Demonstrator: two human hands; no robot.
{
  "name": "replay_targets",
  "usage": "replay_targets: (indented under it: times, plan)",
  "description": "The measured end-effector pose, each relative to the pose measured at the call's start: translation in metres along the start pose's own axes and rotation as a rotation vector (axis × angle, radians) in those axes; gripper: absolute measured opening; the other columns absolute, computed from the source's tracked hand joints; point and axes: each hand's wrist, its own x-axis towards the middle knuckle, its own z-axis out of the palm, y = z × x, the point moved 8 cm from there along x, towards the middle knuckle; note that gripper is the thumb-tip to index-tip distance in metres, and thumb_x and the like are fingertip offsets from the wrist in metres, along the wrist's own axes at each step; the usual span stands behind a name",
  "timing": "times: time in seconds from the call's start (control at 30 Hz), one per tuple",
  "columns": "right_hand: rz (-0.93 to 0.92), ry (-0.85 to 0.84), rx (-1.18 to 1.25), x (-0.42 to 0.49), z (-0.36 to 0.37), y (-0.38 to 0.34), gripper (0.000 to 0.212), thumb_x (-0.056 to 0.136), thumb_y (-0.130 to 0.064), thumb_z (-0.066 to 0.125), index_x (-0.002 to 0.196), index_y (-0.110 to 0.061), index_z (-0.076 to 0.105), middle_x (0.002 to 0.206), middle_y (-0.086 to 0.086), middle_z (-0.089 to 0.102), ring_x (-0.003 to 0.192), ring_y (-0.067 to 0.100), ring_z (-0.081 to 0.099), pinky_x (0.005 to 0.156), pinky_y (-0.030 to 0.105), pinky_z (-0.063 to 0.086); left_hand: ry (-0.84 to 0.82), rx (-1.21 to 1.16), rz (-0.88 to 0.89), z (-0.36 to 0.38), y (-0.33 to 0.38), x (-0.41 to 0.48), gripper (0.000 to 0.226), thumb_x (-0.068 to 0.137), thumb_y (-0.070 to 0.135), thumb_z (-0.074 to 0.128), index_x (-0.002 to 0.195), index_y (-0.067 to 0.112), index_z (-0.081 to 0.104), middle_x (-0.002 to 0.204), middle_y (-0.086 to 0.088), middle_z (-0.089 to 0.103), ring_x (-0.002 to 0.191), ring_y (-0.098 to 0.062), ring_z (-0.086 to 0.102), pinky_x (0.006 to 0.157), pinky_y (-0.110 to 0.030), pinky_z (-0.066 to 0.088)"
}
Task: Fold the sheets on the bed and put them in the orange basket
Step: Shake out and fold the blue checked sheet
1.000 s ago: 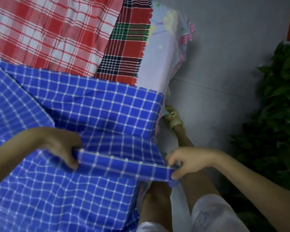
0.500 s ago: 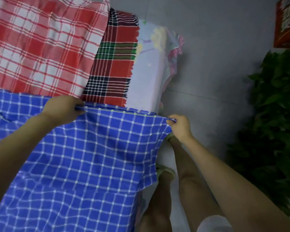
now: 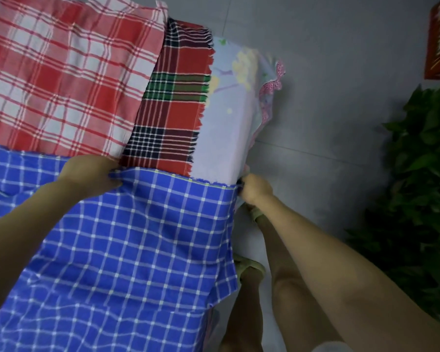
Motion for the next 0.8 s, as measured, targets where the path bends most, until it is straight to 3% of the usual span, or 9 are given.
replay_targets:
  times: [0.07, 0.13, 0.2, 0.3, 0.37, 0.47, 0.53, 0.7, 0.8]
  plan:
    - [-0.028, 0.067, -0.214, -0.015, -0.034, -0.021, 0.028, 0.093, -0.009, 0.045, 0.116, -0.006, 0.060, 0.122, 0.015, 0.059, 0.110, 0.033, 0.057, 0.086, 0.034, 0.046, -0.002, -0.092, 0.005, -0.001, -0.004, -0.003, 0.037, 0.082, 0.037, 0.068, 0.116, 0.021, 0.066, 0.104, -0.010, 0.069, 0.098, -0.032, 0.061, 0.074, -0.033, 0.046]
    - [-0.086, 0.252, -0.377, -0.040, -0.075, -0.049, 0.026, 0.092, -0.003, 0.045, 0.112, -0.004, 0.061, 0.117, 0.015, 0.062, 0.108, 0.032, 0.059, 0.083, 0.032, 0.046, 0.015, -0.106, 0.039, -0.005, -0.006, -0.011, 0.039, 0.081, 0.042, 0.067, 0.116, 0.025, 0.066, 0.104, -0.007, 0.070, 0.100, -0.029, 0.062, 0.076, -0.031, 0.045]
    - [-0.282, 0.339, -0.377, -0.066, -0.093, -0.096, 0.023, 0.091, -0.011, 0.052, 0.112, -0.006, 0.061, 0.116, 0.014, 0.062, 0.107, 0.031, 0.057, 0.083, 0.032, 0.045, 0.024, -0.075, 0.080, -0.009, -0.008, -0.022, 0.034, 0.083, 0.044, 0.064, 0.110, 0.025, 0.068, 0.100, -0.003, 0.070, 0.098, -0.026, 0.063, 0.074, -0.028, 0.044]
    - [-0.609, 0.136, -0.215, -0.095, -0.066, -0.177, 0.049, 0.090, -0.035, 0.061, 0.132, -0.013, 0.051, 0.130, 0.007, 0.057, 0.119, 0.026, 0.051, 0.098, 0.035, 0.042, 0.074, -0.093, 0.146, -0.016, -0.008, -0.032, 0.028, 0.084, 0.042, 0.062, 0.104, 0.024, 0.069, 0.099, 0.000, 0.071, 0.097, -0.023, 0.063, 0.077, -0.028, 0.045]
    - [-0.734, -0.036, -0.295, -0.106, -0.028, -0.241, 0.062, 0.086, -0.045, 0.064, 0.136, -0.014, 0.046, 0.133, 0.006, 0.055, 0.121, 0.026, 0.050, 0.098, 0.037, 0.042, 0.114, -0.133, 0.164, -0.022, -0.018, -0.044, 0.027, 0.084, 0.039, 0.061, 0.104, 0.024, 0.069, 0.097, -0.003, 0.071, 0.096, -0.025, 0.063, 0.077, -0.027, 0.043]
    - [-0.753, -0.218, -0.378, -0.102, 0.017, -0.299, 0.042, 0.081, -0.045, 0.067, 0.106, -0.012, 0.061, 0.104, 0.008, 0.065, 0.099, 0.027, 0.060, 0.074, 0.031, 0.042, 0.109, -0.186, 0.209, -0.024, -0.024, -0.051, 0.023, 0.084, 0.033, 0.061, 0.101, 0.020, 0.071, 0.091, -0.010, 0.070, 0.089, -0.031, 0.063, 0.072, -0.028, 0.037]
    - [-0.748, -0.299, -0.492, -0.095, 0.034, -0.318, 0.025, 0.084, -0.036, 0.067, 0.085, -0.012, 0.063, 0.083, 0.006, 0.062, 0.088, 0.026, 0.060, 0.066, 0.028, 0.037, -0.005, -0.028, 0.187, -0.012, -0.042, -0.050, 0.026, 0.086, 0.037, 0.055, 0.103, 0.021, 0.067, 0.098, -0.005, 0.069, 0.098, -0.028, 0.061, 0.078, -0.028, 0.039]
    - [-0.797, -0.108, -0.912, -0.074, 0.014, -0.333, 0.018, 0.085, -0.014, 0.058, 0.101, -0.009, 0.066, 0.106, 0.010, 0.066, 0.100, 0.028, 0.063, 0.069, 0.028, 0.039, -0.211, 0.214, 0.098, 0.017, -0.110, -0.051, 0.027, 0.090, 0.036, 0.046, 0.106, 0.024, 0.065, 0.105, 0.003, 0.067, 0.101, -0.022, 0.060, 0.081, -0.030, 0.038]
    - [-0.724, -0.110, -1.102, -0.058, 0.007, -0.339, 0.014, 0.085, -0.013, 0.056, 0.096, -0.011, 0.065, 0.103, 0.006, 0.066, 0.100, 0.028, 0.063, 0.078, 0.030, 0.047, -0.171, 0.213, -0.051, 0.012, -0.179, -0.060, 0.024, 0.090, 0.038, 0.048, 0.100, 0.024, 0.065, 0.096, 0.004, 0.067, 0.096, -0.019, 0.060, 0.086, -0.032, 0.035]
